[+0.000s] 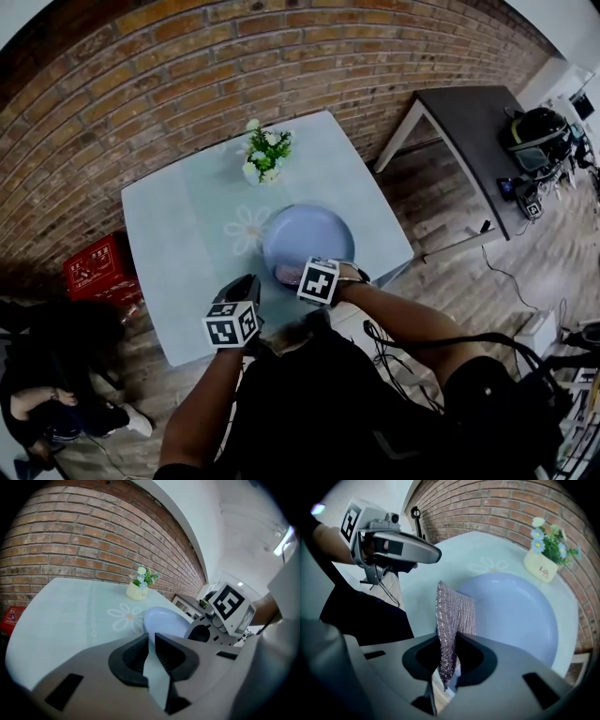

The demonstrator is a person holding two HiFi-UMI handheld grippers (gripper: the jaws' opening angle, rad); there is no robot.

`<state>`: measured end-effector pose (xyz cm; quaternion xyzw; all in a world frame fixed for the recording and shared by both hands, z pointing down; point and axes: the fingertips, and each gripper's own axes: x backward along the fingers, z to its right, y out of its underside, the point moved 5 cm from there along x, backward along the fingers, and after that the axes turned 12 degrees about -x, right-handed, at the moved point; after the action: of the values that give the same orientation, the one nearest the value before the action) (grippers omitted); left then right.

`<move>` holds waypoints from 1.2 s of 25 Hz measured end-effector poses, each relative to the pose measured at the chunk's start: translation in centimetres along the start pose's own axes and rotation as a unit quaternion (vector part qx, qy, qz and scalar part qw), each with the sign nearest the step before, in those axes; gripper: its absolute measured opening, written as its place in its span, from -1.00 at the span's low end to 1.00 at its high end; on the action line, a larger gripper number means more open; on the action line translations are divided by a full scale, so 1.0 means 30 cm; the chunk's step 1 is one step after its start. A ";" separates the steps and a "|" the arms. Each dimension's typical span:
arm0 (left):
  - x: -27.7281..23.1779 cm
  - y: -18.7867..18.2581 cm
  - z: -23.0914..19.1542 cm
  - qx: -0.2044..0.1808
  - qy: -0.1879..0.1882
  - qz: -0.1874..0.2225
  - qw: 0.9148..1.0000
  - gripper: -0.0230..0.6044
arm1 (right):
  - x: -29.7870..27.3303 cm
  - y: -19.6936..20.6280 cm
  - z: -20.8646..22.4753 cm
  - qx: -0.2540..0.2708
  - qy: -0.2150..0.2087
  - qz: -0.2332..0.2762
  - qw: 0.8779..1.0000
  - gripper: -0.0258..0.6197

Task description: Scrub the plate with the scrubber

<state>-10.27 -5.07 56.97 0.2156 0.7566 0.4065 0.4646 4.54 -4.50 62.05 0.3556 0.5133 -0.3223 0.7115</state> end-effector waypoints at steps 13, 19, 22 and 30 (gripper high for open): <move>0.173 -0.148 -0.036 -0.055 0.030 0.102 0.993 -0.89 | 0.249 -0.073 0.011 -0.166 -0.013 0.238 0.957 -0.69; 0.241 -0.258 -0.031 -0.085 0.056 0.149 0.983 -0.89 | 0.446 -0.083 -0.036 -0.194 0.020 0.359 0.913 -0.69; 0.281 -0.305 -0.029 -0.095 0.065 0.170 0.979 -0.89 | 0.553 -0.070 -0.051 -0.210 0.043 0.418 0.883 -0.69; 0.388 -0.437 -0.032 -0.117 0.031 0.211 0.970 -0.90 | 0.791 -0.051 -0.080 -0.177 0.118 0.531 0.820 -0.70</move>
<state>-15.99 -4.82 40.37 0.3014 0.6552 0.5879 0.3664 8.37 -5.55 38.47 0.4759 0.3733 0.2464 0.7572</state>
